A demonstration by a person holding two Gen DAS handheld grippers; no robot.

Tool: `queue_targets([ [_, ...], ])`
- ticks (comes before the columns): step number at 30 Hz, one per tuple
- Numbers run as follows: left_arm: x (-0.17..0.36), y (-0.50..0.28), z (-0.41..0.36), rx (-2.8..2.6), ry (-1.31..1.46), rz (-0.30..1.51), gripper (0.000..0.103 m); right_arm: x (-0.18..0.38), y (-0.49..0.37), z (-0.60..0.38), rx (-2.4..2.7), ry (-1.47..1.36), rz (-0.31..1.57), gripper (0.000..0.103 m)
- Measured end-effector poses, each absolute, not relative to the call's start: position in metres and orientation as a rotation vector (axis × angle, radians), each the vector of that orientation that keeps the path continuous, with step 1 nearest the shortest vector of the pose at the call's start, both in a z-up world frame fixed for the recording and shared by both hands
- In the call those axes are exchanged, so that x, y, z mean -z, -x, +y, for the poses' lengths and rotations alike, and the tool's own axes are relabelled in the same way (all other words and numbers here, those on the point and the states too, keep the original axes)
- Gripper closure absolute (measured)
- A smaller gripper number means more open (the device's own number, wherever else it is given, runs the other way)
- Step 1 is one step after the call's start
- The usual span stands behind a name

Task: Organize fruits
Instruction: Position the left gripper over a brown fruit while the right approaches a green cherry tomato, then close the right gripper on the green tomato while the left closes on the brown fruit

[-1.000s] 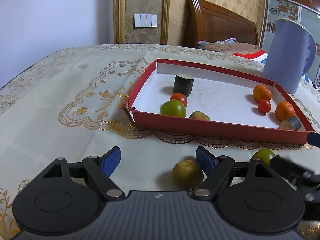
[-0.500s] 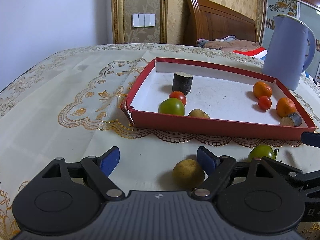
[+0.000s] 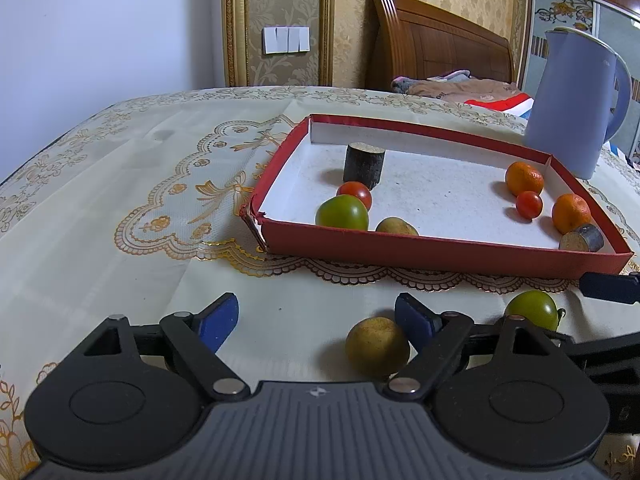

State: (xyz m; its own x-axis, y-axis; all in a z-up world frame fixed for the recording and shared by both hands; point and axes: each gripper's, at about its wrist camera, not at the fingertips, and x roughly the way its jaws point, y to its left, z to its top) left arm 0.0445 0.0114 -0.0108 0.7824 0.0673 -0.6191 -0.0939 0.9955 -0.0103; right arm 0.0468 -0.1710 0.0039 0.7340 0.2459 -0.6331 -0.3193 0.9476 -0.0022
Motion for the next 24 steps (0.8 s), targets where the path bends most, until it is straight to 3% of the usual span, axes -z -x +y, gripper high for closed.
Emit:
queue_targets([
  [3,0.011,-0.044,0.011,-0.087,0.039,0.667,0.017,-0.002,-0.050,-0.171,-0.319,0.100,0.692,0.011],
  [10,0.011,-0.045,0.011,-0.085,0.039,0.668,0.016,-0.002,-0.046,-0.168,-0.315,0.128,0.675,0.027],
  [15,0.011,-0.043,0.012,-0.078,0.049,0.664,0.016,-0.004,-0.042,-0.171,-0.305,0.120,0.653,0.058],
  [24,0.010,-0.032,0.012,0.029,0.039,0.654,0.013,-0.004,-0.039,-0.174,-0.306,0.124,0.650,0.061],
])
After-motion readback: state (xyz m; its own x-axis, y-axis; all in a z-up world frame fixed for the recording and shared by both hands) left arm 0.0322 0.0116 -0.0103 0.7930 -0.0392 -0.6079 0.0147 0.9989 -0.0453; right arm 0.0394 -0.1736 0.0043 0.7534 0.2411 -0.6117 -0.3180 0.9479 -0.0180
